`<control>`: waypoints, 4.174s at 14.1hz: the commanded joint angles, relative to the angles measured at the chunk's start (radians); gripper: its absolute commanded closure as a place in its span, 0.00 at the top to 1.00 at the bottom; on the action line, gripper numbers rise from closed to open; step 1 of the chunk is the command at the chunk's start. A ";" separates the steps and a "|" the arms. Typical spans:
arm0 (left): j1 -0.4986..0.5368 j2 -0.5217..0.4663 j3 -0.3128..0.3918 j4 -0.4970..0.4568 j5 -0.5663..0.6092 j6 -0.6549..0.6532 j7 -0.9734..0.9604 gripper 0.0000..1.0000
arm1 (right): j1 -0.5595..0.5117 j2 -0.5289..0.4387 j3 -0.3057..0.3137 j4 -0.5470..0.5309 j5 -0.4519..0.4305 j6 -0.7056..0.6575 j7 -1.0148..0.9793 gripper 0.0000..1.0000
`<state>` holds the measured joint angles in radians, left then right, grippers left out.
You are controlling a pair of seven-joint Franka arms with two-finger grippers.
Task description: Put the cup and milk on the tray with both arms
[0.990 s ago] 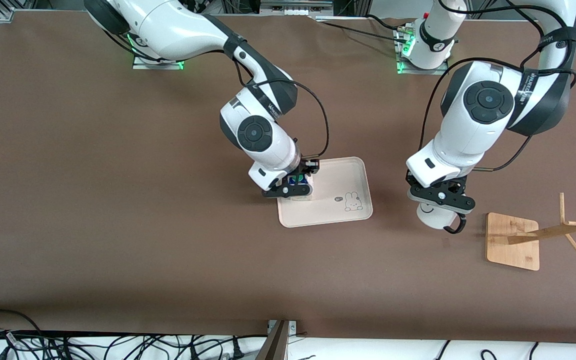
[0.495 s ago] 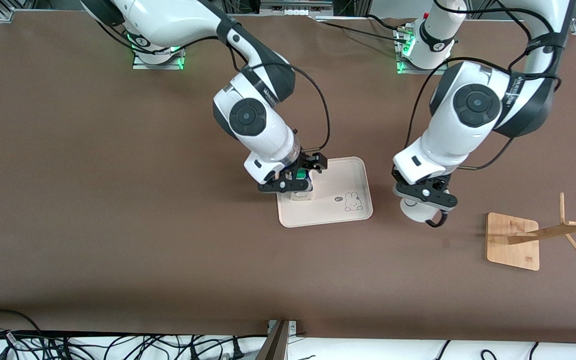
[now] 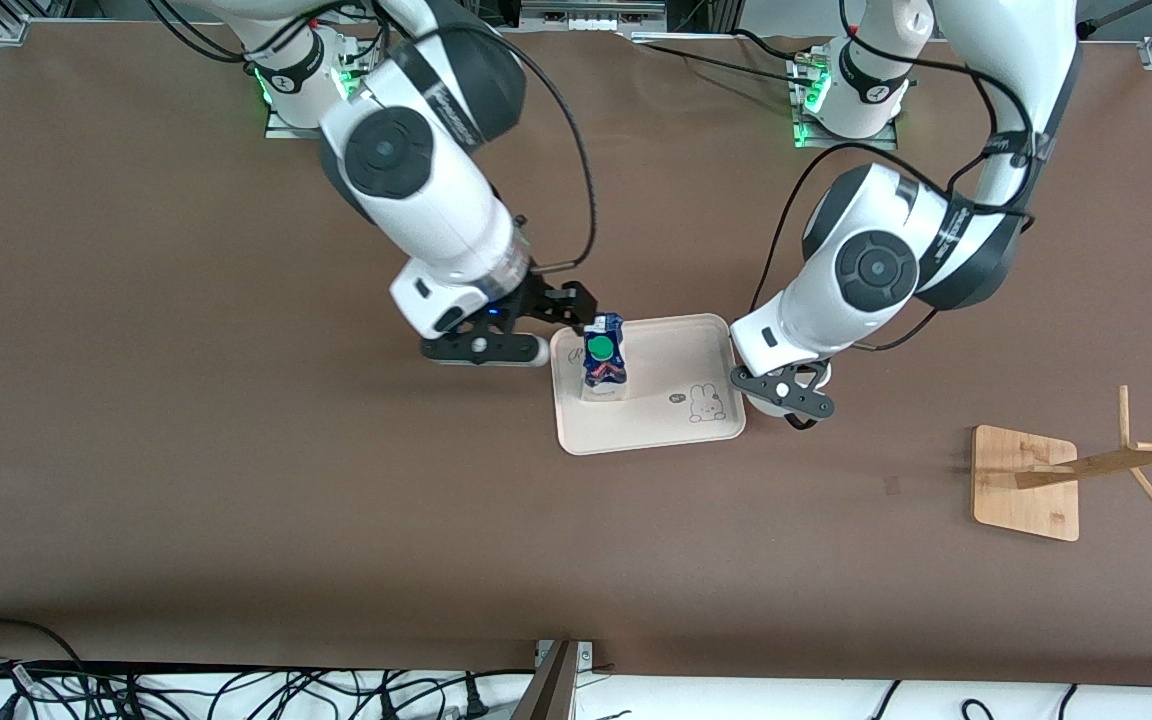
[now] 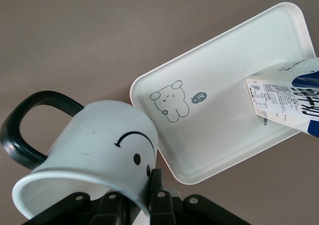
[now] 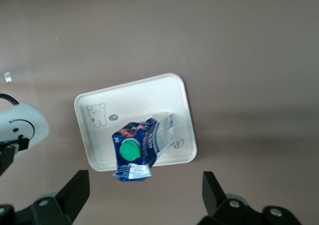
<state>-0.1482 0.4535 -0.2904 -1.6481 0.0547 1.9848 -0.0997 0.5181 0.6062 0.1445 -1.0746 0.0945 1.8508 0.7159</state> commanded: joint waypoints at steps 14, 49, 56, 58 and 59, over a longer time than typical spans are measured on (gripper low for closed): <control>-0.169 0.217 0.004 0.172 0.123 -0.169 0.066 0.00 | -0.217 -0.095 -0.120 -0.016 -0.015 -0.242 -0.467 1.00; -0.169 0.333 0.135 0.251 -0.354 -0.043 -0.679 0.26 | -0.365 -0.221 -0.362 -0.073 -0.013 -0.371 -0.688 1.00; -0.163 0.262 0.171 0.257 -0.339 -0.049 -0.658 1.00 | -0.558 -0.347 -0.142 -0.246 -0.113 -0.275 -0.693 1.00; -0.157 0.225 0.171 0.257 -0.338 -0.063 -0.658 1.00 | -0.556 -0.347 -0.119 -0.248 -0.151 -0.275 -0.701 1.00; -0.151 0.205 0.172 0.257 -0.338 -0.079 -0.658 1.00 | -0.561 -0.344 -0.106 -0.248 -0.153 -0.274 -0.702 1.00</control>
<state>-0.3017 0.7158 -0.1299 -1.3781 -0.2750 1.9415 -0.7646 -0.0240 0.2910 -0.0075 -1.2810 -0.0289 1.5582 0.0261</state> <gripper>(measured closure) 0.000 0.000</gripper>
